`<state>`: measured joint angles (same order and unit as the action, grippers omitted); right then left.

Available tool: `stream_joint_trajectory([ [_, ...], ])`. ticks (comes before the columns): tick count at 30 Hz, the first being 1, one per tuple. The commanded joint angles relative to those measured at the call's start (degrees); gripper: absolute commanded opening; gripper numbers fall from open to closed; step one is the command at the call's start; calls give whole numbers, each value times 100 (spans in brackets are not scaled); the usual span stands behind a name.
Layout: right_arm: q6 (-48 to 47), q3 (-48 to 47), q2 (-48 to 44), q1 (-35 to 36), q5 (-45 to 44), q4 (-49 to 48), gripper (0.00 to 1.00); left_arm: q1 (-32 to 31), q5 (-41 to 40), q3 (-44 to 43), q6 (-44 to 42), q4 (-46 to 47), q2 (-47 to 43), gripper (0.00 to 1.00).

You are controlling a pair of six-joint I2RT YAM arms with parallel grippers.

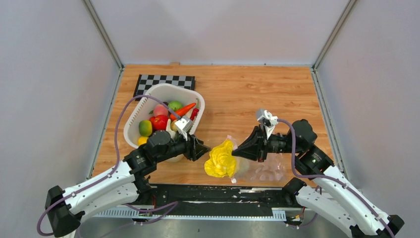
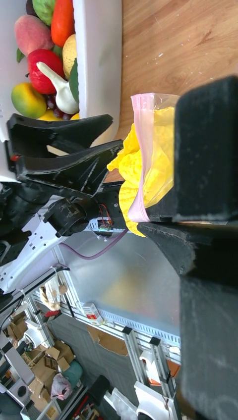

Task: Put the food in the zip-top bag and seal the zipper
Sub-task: Adjust the zipper food storage bag at the center of the board.

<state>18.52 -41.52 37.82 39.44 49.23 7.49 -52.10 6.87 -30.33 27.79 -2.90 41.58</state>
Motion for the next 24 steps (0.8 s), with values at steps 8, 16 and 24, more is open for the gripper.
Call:
stream_joint_trajectory([
  [8,70,-260,16,-6,-480,-224,0,-17,1671,654,803,2512,382,65],
  [16,326,-290,380,-5,-585,-424,0,-58,2086,783,1303,3711,1098,68],
  [24,382,-336,383,-4,-203,-556,0,-150,1347,719,1078,3123,1385,61],
])
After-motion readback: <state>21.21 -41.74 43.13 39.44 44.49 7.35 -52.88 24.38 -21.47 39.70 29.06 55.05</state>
